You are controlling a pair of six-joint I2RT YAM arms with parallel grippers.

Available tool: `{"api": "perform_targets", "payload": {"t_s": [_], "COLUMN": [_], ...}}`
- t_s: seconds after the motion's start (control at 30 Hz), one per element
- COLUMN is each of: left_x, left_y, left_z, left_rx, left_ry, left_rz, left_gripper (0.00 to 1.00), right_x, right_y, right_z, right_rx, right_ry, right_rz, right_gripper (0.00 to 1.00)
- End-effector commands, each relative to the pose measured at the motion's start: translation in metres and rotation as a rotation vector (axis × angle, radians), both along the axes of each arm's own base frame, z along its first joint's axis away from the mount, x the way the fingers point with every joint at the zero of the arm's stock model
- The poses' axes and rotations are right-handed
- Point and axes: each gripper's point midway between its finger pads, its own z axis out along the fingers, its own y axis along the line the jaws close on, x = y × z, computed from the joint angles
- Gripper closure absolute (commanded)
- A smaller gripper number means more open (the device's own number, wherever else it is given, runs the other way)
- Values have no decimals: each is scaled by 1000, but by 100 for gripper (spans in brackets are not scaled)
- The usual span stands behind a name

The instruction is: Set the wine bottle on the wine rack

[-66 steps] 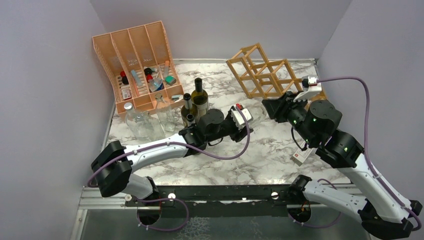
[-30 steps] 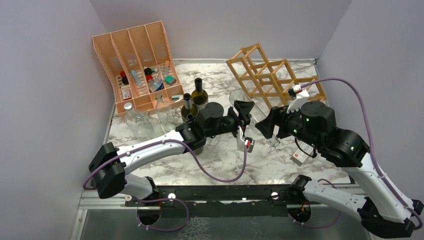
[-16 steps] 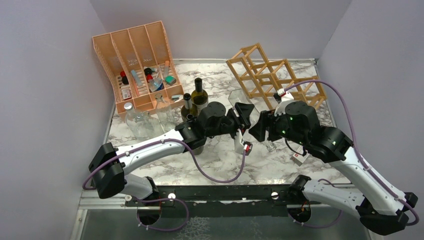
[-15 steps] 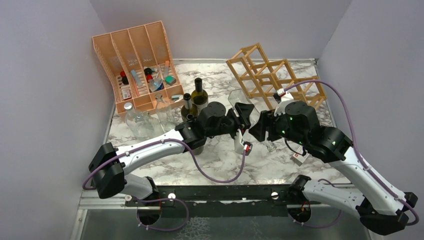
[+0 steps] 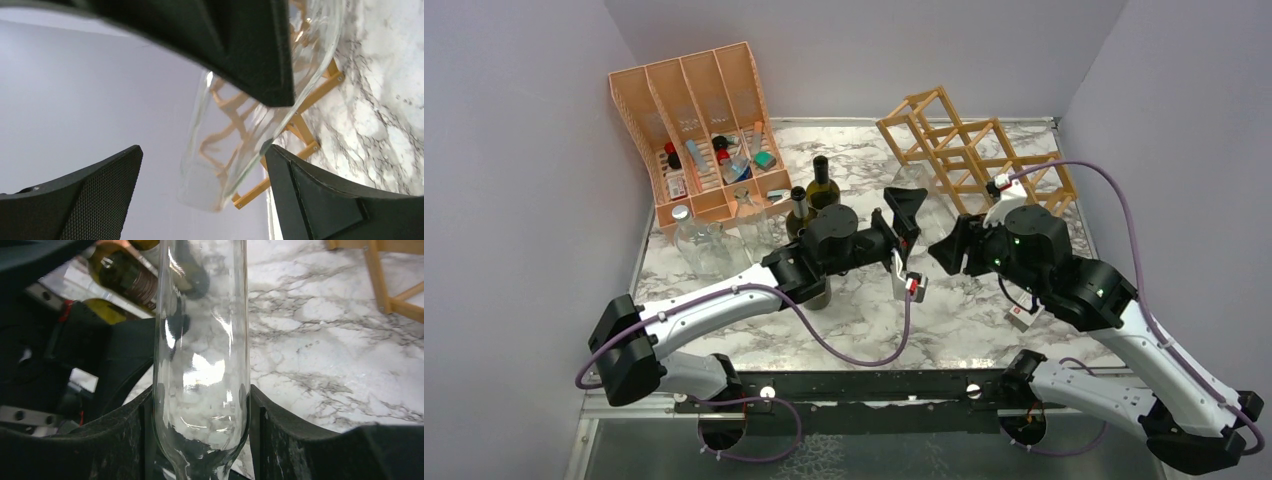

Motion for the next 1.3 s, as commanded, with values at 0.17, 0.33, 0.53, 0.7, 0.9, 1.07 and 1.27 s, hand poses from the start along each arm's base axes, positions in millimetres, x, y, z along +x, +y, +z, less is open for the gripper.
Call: {"api": "perform_targets", "payload": {"t_s": [0.17,0.33,0.53,0.7,0.9,1.07,1.27], "left_x": [-13,-35,-28,-22,-37,-40,-37], "left_y": [33,59,99,131,134,132,130], "left_z": [59,91,114,101,95,94,92], "left_rx": [-349,-609,-922,-1039,-978,-931,-883], "left_ry": [302,609,972,1093,1091,1067,1031], "left_rz": [79,57,225,390,333,321,346], "left_gripper": [1,1,1,1,1,1,1], "right_x": [28,37,42,43,56,69,72], "right_y": [-43,-51,-54,-57,-63,-77,-90], "right_z": [16,-18,-58,-95,-120,-132,-140], "right_rx": [-14,-110,-177,-254,-334,-364,-380], "right_ry": [-120,-79,-25,29,73,118,140], "right_rz": [-289,-362,-404,-425,-450,-525,-626], "right_gripper": [99,99,99,99,99,99,99]}}
